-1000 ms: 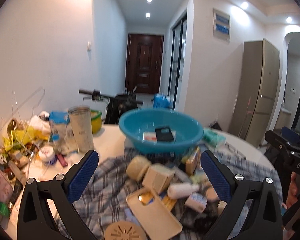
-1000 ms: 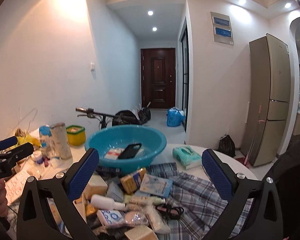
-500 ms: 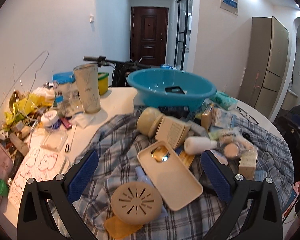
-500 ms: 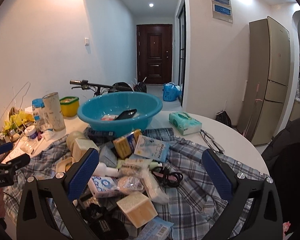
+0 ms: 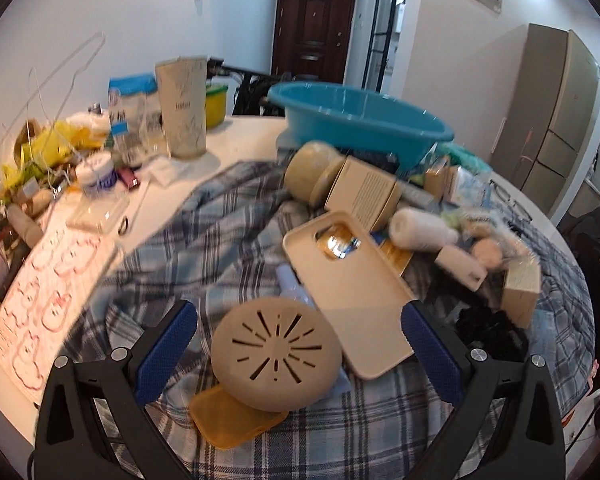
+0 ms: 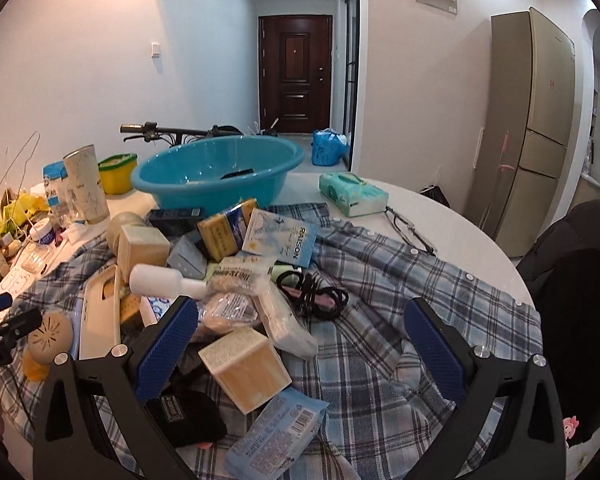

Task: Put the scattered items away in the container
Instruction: 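Move both open tools down toward the cluttered pile on the plaid shirt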

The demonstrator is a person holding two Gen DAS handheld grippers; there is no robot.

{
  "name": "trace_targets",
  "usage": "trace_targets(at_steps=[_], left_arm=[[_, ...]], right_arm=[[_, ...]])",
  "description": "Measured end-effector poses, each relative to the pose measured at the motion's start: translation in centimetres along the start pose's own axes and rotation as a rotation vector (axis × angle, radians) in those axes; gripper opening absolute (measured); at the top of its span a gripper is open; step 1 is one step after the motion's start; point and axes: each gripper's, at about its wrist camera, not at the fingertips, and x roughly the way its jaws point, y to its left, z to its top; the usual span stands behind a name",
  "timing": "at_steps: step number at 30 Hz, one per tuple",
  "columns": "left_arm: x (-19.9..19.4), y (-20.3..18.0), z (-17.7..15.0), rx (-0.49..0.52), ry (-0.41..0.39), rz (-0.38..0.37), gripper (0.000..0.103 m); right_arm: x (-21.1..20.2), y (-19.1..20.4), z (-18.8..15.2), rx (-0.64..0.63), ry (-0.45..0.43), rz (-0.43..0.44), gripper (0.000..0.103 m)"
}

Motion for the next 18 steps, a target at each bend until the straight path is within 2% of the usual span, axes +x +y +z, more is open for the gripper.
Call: trace_targets(at_steps=[7, 14, 18], left_arm=[[1.8, 0.5, -1.1, 0.005, 0.05, 0.036, 0.103], [3.5, 0.7, -1.8, 0.009, 0.089, 0.034, 0.103], [4.3, 1.2, -2.2, -0.021, 0.113, 0.017, 0.103]], right_arm=[[0.6, 0.4, -0.3, 0.0, 0.02, 0.009, 0.102], [1.3, 1.2, -0.9, -0.012, 0.049, 0.018, 0.102], [1.8, 1.4, -1.2, -0.011, 0.067, 0.026, 0.102]])
